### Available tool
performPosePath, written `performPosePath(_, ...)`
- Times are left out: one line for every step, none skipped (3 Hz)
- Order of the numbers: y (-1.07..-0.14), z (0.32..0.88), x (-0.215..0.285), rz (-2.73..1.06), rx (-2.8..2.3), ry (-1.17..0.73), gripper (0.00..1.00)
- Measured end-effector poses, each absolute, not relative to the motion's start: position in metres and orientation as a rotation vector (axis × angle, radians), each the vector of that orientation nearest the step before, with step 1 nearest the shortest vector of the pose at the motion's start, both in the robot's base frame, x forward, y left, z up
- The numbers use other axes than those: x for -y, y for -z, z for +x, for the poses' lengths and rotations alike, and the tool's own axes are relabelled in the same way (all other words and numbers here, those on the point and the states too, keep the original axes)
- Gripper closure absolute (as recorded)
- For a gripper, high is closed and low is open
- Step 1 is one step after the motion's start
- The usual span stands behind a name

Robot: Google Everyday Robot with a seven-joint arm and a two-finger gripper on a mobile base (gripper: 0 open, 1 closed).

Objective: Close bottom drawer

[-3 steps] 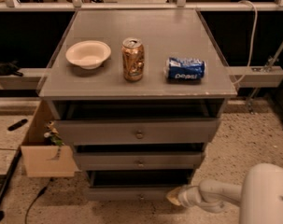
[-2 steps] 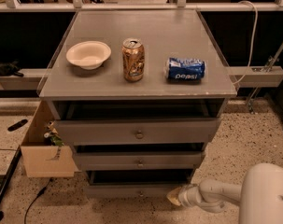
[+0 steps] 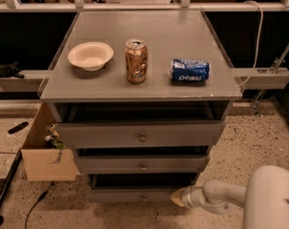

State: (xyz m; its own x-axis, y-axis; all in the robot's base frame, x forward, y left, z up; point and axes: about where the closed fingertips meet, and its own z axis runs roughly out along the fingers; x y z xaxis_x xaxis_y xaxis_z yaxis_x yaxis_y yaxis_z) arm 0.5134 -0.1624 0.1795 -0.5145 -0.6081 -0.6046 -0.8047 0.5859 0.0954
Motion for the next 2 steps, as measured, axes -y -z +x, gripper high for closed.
performPosePath(-0.1738,0.5393,0.1617,-1.106,-2.319,-0.490,0.19)
performPosePath(-0.1727,0.5369,0.1612,-1.102,-2.320,-0.488,0.00)
